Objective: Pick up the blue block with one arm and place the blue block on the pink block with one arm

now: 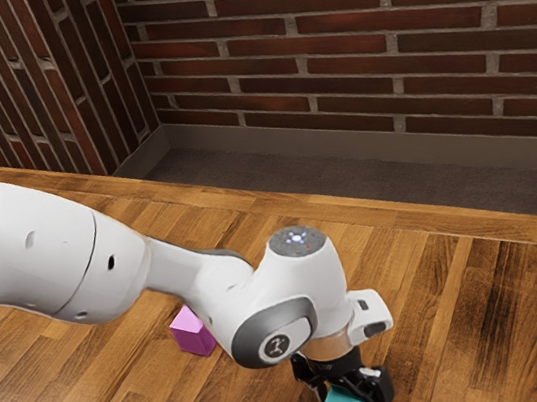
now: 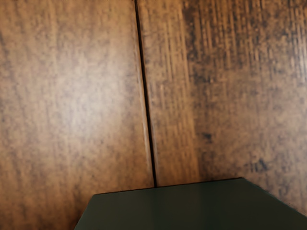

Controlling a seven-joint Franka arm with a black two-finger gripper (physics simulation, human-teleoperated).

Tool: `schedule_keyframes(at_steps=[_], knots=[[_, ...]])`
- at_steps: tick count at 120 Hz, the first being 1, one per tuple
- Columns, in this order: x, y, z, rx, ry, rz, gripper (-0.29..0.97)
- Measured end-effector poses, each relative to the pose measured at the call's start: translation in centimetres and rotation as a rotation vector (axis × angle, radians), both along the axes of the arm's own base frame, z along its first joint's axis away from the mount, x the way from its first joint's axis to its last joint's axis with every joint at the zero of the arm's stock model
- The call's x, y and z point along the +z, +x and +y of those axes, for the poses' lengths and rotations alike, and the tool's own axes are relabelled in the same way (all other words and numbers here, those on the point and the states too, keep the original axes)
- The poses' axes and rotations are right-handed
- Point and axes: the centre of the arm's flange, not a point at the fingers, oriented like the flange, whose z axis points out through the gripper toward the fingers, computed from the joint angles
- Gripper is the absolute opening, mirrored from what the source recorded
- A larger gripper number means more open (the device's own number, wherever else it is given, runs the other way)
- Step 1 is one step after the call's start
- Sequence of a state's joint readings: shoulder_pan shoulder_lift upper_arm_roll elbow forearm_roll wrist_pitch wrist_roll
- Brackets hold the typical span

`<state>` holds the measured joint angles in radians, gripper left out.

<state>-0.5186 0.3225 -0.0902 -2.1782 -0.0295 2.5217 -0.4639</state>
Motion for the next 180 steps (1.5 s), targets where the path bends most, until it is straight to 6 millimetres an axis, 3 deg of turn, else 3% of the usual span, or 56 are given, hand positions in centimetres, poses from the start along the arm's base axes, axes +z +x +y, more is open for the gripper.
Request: schedule_keyframes(at_steps=[12,23,34,47,68,76,102,115,121,127,141,149,158,180], knots=[[0.1,0.0,0.0,-0.004,0.005,-0.005,0.46],[0.6,0.1,0.0,-0.006,0.006,-0.016,0.42],[2.8,0.5,0.3,-0.004,-0.005,-0.052,0.38],[4.1,1.3,1.5,0.014,0.0,-0.073,0.35],[9.5,5.5,10.6,0.154,0.035,-0.143,0.34],[10.9,5.3,15.1,0.221,0.059,-0.142,0.34],[11.5,5.9,26.9,0.424,0.118,-0.08,0.34],[11.0,4.4,32.3,0.52,0.138,-0.042,0.34],[11.2,3.7,33.9,0.548,0.145,-0.036,0.34],[11.2,3.4,33.1,0.531,0.152,-0.034,0.34],[11.1,2.8,25.3,0.366,0.155,-0.038,0.34],[11.1,2.5,22.9,0.312,0.155,-0.041,0.34],[11.2,3.0,23.0,0.309,0.153,-0.041,0.34],[10.3,5.2,26.2,0.349,0.145,-0.021,0.34]])
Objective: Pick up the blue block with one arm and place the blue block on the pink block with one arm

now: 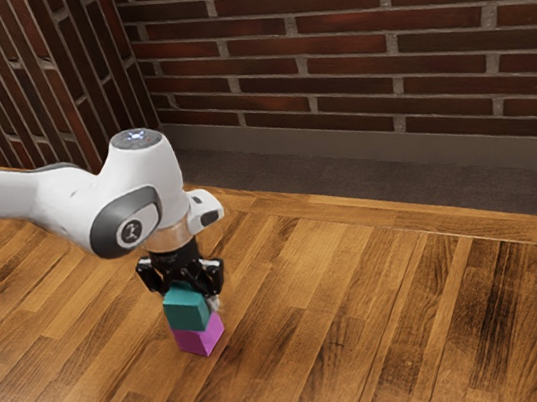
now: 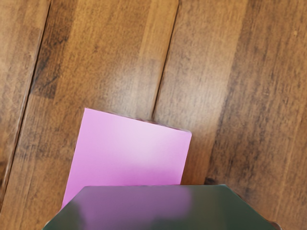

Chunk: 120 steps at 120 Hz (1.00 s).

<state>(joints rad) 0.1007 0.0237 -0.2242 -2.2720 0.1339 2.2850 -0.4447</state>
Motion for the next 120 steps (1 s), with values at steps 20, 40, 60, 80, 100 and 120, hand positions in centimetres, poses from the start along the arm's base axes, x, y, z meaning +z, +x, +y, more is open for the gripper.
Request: schedule_keyframes(at_steps=[20,40,60,80,100,120], knots=[[-0.4,1.4,1.6,-0.036,0.011,0.001,0.34],[-0.2,1.4,0.1,-0.119,0.023,-0.004,0.34],[-0.2,1.2,1.5,-0.129,0.028,0.0,0.34],[-0.4,1.2,2.5,-0.133,0.028,0.005,0.34],[-0.2,1.2,1.9,-0.161,0.019,0.005,0.45],[0.7,1.1,1.7,-0.184,0.019,-0.01,0.57]])
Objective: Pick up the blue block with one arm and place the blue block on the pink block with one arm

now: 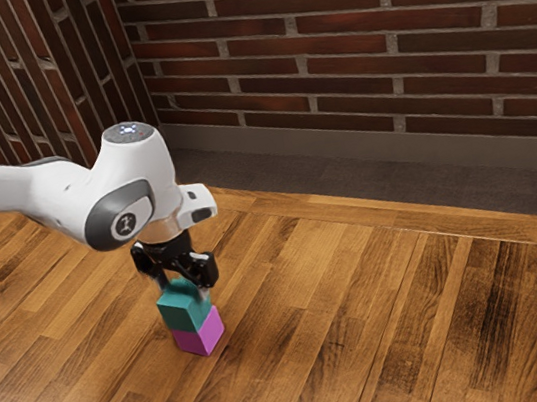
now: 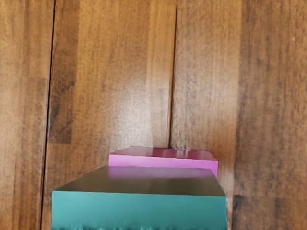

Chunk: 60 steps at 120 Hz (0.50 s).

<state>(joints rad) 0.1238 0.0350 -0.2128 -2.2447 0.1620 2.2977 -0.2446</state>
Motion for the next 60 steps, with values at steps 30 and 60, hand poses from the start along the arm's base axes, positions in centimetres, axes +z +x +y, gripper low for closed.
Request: schedule_keyframes(at_steps=[30,60], knots=[[34.1,-2.5,-5.9,0.191,-0.198,-0.421,0.64],[33.2,-4.2,3.6,0.814,-0.071,-0.128,0.67]])
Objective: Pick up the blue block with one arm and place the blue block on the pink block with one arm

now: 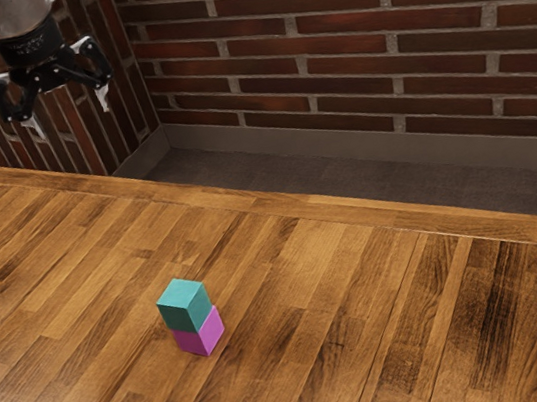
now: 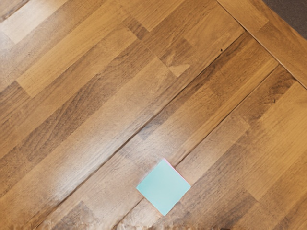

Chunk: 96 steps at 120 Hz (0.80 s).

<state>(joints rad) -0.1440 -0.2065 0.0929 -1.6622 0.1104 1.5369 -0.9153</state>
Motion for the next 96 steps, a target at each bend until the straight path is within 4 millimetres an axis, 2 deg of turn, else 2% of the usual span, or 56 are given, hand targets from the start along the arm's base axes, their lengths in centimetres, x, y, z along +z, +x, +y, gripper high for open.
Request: schedule_keyframes(at_steps=[9,19,54,96], knots=[[-2.7,0.1,-0.3,0.095,0.007,0.078,0.67],[-4.3,-0.1,-0.4,0.19,0.012,0.118,0.67],[-4.3,-0.6,-0.8,0.427,0.011,0.11,0.68],[-4.4,-0.7,-0.7,0.602,0.021,0.093,0.68]])
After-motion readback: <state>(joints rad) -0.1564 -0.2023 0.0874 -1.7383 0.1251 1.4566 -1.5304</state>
